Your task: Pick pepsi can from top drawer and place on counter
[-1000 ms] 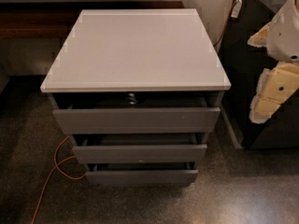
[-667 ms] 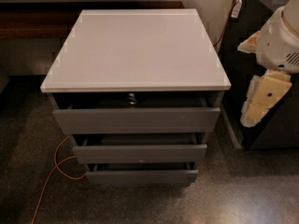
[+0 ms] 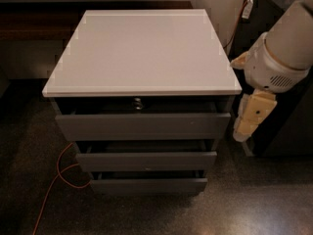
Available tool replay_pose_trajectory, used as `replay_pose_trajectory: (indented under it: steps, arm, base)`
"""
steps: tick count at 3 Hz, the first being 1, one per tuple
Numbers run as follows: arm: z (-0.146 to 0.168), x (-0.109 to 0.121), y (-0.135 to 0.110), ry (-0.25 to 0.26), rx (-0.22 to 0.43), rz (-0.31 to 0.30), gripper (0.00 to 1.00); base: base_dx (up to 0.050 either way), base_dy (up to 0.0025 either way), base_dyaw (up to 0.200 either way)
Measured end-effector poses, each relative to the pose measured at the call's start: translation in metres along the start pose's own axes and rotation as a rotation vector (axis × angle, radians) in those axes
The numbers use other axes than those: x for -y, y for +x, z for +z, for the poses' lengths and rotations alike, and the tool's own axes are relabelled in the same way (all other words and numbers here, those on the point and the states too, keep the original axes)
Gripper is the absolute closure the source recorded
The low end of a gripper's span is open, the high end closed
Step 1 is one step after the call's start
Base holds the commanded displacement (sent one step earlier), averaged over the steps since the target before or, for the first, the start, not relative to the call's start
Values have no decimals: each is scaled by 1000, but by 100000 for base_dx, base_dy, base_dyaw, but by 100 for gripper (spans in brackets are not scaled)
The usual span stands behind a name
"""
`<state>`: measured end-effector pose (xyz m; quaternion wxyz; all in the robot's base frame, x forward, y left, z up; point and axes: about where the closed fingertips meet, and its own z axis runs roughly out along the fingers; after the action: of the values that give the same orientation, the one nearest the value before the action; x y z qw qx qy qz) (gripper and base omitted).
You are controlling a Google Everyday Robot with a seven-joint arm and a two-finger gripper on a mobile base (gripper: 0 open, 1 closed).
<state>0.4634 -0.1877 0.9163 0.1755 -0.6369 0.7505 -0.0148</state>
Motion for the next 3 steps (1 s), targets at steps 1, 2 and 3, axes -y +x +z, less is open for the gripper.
replay_pose_trajectory:
  steps: [1, 2, 3]
  arm:
    - [33, 0, -2, -7, 26, 8, 0]
    - [63, 1, -7, 0, 74, 6, 0]
    - [89, 4, -11, 13, 118, -10, 0]
  base:
    - [0, 0, 0]
    - [0, 0, 0]
    - [0, 0, 0]
